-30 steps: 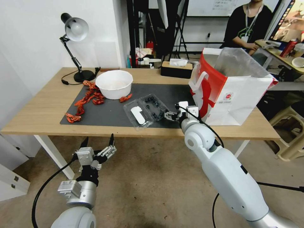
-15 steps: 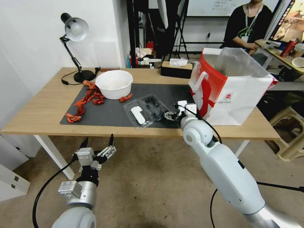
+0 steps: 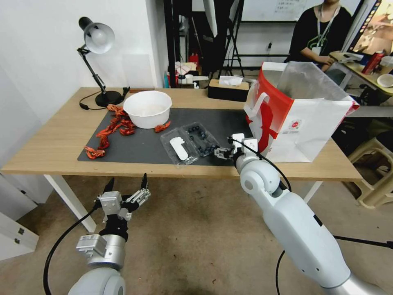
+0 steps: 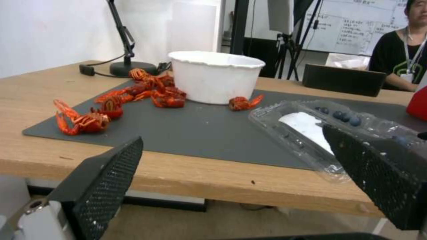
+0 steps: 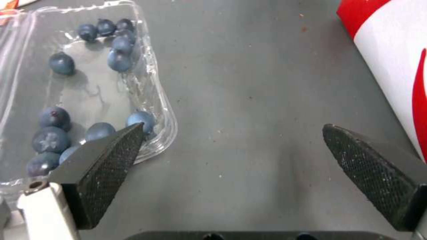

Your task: Close the takeout container lid, then place the container into the takeout bag.

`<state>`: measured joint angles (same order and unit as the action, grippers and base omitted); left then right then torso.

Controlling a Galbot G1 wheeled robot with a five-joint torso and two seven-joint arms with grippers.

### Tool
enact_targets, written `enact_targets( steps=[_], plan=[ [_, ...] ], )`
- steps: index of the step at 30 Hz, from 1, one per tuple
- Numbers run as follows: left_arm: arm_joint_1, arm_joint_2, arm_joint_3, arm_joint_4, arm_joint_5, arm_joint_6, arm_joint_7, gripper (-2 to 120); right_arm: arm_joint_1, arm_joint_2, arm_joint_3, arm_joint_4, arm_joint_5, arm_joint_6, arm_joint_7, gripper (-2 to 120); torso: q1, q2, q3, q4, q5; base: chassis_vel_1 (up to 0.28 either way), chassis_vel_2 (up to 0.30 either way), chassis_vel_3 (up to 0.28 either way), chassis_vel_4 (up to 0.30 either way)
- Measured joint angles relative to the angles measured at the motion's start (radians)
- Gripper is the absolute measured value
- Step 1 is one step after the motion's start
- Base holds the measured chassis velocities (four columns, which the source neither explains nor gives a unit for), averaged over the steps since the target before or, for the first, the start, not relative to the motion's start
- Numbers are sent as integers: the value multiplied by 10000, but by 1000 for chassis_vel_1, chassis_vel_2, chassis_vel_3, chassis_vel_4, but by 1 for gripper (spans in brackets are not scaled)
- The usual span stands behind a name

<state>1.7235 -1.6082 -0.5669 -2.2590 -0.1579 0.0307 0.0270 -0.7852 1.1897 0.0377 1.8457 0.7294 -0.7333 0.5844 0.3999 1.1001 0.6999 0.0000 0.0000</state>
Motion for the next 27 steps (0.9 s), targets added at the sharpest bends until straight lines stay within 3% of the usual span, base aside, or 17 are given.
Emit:
enact_targets(
  steps=[27],
  plan=[
    [50,1,23,36,45,-180,-89,100,-479,-62,2,525,74,-9,-219,100,0,0,0,0,-1,0,0,0,0]
  ],
)
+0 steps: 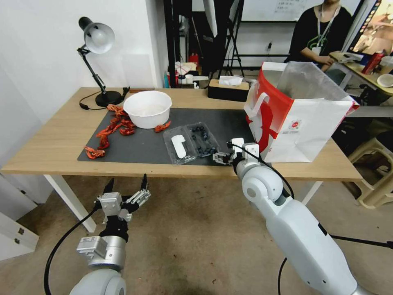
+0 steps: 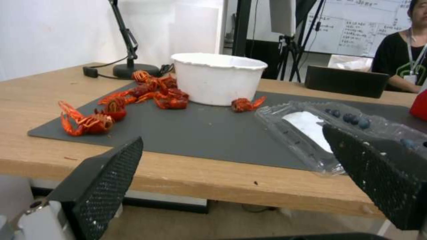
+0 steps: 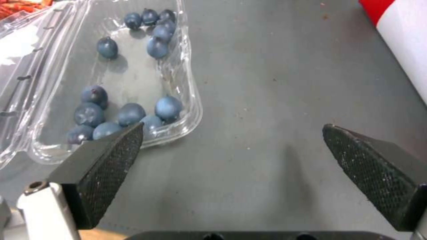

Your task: Close the takeout container lid, then place the container into the takeout bag.

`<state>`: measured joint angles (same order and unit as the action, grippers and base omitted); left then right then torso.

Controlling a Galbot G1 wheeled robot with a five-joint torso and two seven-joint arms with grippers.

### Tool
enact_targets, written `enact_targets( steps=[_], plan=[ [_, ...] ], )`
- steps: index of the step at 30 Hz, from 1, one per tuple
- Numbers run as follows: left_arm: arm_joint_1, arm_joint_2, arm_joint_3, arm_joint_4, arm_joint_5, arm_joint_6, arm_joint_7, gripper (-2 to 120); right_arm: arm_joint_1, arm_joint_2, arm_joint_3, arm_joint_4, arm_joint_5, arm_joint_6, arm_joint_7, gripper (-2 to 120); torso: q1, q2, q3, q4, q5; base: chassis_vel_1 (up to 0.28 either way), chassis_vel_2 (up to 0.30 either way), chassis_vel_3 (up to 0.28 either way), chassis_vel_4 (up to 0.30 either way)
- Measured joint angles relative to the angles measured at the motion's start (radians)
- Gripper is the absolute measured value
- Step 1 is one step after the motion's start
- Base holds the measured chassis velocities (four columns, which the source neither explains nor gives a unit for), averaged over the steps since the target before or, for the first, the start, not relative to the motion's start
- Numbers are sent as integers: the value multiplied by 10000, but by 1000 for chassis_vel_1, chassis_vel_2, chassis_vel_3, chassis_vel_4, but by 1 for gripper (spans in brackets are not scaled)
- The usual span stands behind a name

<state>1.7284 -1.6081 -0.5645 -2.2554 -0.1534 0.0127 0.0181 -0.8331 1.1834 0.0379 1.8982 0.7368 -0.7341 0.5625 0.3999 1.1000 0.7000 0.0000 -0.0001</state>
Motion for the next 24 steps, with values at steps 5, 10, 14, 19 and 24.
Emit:
enact_targets(
  steps=[5,10,14,19,24],
  plan=[
    [-6,0,0,32,0,-7,-10,100,-52,14,-51,31,4,-2,-34,100,0,0,0,0,0,0,0,0,0],
    [-15,0,-4,79,-1,-15,-17,100,-138,80,-98,74,-12,-2,-75,100,0,0,0,0,0,0,0,0,0],
    [-27,0,-17,101,-4,-33,-23,100,-239,89,-110,195,-63,-3,-124,100,0,0,0,1,1,0,0,0,0],
    [-51,0,-18,133,-10,-40,-28,100,-350,43,-17,319,-95,-3,-156,100,1,0,0,0,1,0,0,0,0],
    [-65,0,23,167,-10,-41,-29,100,-491,6,227,561,-121,-1,-269,100,0,0,0,0,1,0,0,0,0]
  ],
)
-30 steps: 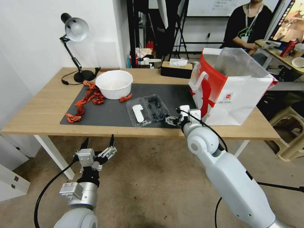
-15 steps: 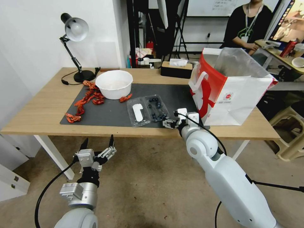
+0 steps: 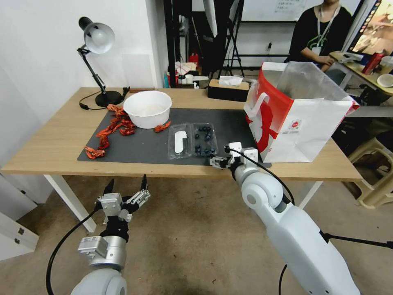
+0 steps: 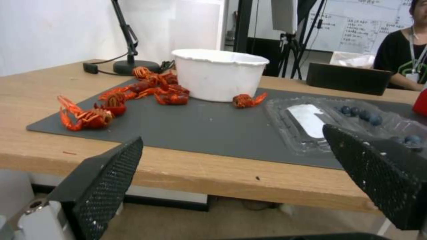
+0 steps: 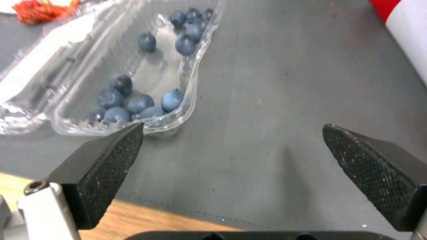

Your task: Close the takeout container lid, then place the container into the takeout bag.

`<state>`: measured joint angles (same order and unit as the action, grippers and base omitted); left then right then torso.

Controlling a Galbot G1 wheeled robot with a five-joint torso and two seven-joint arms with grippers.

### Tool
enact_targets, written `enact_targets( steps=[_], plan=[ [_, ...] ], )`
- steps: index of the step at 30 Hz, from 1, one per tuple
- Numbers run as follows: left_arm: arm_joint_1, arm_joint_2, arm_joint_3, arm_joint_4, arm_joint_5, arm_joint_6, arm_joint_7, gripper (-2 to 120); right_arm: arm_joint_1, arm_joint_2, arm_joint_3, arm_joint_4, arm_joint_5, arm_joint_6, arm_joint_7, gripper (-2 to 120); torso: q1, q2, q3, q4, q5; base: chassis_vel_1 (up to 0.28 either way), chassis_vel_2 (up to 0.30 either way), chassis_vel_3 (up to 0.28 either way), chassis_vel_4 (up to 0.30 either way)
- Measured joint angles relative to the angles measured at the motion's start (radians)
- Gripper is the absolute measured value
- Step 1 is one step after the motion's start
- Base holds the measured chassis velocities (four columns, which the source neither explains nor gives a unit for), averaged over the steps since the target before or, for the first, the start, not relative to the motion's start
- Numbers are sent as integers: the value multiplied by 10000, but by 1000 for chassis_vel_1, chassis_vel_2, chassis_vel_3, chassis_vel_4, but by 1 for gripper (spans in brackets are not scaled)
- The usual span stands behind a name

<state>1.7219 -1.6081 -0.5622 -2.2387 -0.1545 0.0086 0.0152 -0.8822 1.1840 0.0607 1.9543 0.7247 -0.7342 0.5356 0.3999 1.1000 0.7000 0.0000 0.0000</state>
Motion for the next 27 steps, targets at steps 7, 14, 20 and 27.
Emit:
enact_targets(
  steps=[7,14,20,27],
  plan=[
    [-2,0,-31,-11,-27,2,-1,100,-476,-139,674,1197,152,189,-467,100,2,0,0,-1,0,0,0,0,0],
    [-10,12,-34,-13,-41,5,0,100,-1528,-482,1336,2510,-1023,2089,-1573,100,2,0,0,0,1,0,0,0,0],
    [-27,123,-38,-17,-92,5,-22,100,-4097,-882,2234,3682,-3717,5262,-2595,100,1,0,-1,0,0,0,0,0,0],
    [-31,221,-34,-17,-151,2,-60,100,-6139,-684,2733,4201,-5535,6872,-2358,100,1,0,0,-1,-1,0,0,0,0]
  ],
)
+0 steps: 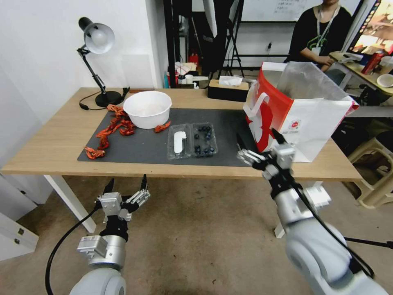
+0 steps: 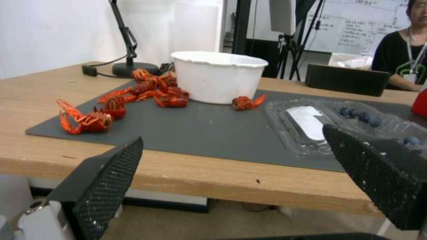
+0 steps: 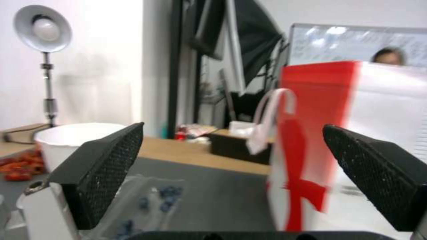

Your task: Close the takeout container lid, then place the container into the takeout bag.

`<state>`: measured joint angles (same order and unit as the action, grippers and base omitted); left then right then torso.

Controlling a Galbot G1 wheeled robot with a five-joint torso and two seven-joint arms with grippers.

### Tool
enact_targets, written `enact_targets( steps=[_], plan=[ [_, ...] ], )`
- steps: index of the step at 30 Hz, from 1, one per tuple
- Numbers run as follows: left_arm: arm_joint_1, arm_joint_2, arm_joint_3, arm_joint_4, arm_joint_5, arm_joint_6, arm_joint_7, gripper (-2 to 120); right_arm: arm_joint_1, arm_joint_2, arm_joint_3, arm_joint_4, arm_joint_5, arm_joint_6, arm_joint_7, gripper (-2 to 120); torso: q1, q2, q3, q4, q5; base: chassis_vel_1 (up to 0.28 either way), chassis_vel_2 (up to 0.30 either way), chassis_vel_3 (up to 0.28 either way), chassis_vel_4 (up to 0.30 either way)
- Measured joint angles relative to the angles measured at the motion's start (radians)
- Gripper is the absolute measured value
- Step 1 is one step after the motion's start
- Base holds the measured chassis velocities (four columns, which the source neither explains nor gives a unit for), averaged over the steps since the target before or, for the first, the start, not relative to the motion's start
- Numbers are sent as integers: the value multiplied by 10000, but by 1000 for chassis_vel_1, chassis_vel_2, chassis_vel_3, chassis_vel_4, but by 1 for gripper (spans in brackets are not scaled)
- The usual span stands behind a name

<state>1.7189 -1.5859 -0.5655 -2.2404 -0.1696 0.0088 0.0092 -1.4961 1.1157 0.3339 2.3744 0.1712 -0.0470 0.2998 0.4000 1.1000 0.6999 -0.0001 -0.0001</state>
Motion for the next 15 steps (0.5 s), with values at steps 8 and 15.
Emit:
enact_targets(
  steps=[8,15],
  plan=[
    [-13,123,-22,48,-94,-42,-60,100,-2394,499,-443,-322,-1789,1900,1040,100,-2,0,-1,0,0,0,0,0,0],
    [-21,141,-11,91,-105,-83,-73,100,-2957,638,-789,-1197,-2075,2502,1472,100,-2,-1,0,2,1,0,0,0,0]
  ],
)
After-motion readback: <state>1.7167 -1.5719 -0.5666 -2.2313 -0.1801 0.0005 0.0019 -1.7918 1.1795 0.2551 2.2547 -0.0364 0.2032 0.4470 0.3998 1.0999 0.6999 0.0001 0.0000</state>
